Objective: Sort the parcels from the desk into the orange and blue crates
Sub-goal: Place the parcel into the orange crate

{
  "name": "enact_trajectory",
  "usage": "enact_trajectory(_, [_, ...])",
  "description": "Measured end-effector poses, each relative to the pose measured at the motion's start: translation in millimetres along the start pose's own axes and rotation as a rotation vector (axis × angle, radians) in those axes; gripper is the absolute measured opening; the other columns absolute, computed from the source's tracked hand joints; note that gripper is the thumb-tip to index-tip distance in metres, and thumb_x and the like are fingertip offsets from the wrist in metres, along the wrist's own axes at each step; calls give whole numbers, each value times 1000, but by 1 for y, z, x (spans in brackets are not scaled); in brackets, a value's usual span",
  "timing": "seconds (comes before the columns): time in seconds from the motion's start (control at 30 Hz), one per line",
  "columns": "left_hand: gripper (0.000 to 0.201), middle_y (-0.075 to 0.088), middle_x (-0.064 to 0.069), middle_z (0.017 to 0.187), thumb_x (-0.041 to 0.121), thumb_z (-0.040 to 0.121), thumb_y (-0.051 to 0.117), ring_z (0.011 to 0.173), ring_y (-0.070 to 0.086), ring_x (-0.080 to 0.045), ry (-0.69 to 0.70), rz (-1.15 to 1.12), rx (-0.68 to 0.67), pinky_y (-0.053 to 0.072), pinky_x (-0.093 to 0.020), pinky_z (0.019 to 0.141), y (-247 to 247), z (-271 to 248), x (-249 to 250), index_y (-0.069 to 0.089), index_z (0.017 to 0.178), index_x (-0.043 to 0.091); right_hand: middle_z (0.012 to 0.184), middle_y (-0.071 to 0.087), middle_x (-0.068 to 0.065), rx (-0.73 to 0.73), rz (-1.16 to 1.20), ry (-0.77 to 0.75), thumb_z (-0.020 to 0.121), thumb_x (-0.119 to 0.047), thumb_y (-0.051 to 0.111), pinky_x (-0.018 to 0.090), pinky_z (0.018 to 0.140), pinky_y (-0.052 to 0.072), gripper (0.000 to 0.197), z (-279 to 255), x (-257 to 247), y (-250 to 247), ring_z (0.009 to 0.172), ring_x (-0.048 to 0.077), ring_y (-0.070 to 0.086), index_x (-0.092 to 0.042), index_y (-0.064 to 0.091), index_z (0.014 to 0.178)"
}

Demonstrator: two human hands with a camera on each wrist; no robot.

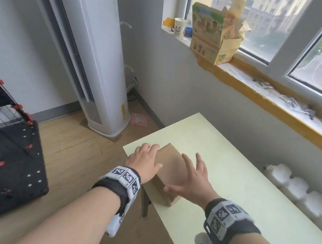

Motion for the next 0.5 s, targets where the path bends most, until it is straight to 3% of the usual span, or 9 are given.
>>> enact_trajectory(0.17, [61, 33, -5, 146, 46, 94, 50, 131, 37, -26, 22, -21, -94, 38, -41, 103, 10, 42, 3, 26, 146, 26, 160, -29, -7, -159, -108, -37, 61, -64, 82, 53, 117, 24, 132, 21, 3, 1, 150, 24, -21, -42, -9, 155])
enact_trajectory(0.27, [63, 37, -8, 146, 47, 96, 46, 131, 42, -27, 23, -68, -180, 38, -40, 104, 24, 55, 8, 21, 149, 25, 161, -26, -9, -198, -181, -51, 61, -64, 81, 52, 116, 31, 137, 26, -1, 1, 151, 23, -16, -42, -19, 152])
enact_trajectory(0.4, [67, 40, -10, 147, 48, 98, 42, 131, 43, -29, -21, -155, -268, 37, -39, 105, 32, 68, 12, 10, 153, 26, 160, 3, -2, -178, -243, -65, 63, -60, 78, 48, 106, 43, 132, 33, -4, -4, 145, 25, 12, -42, -17, 152])
enact_trajectory(0.5, [69, 38, -10, 150, 48, 98, 42, 133, 43, -28, -29, -172, -310, 37, -39, 105, 33, 75, 15, 8, 153, 26, 141, 26, 3, -182, -239, -43, 64, -58, 77, 43, 96, 48, 128, 36, -1, -9, 126, 23, 29, -47, -17, 150])
Point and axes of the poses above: each hand's wrist, its own z-axis towards the middle knuckle, its own y-axis out of the palm, x = y × z, the point moved 5 cm from there along z, towards the middle knuckle
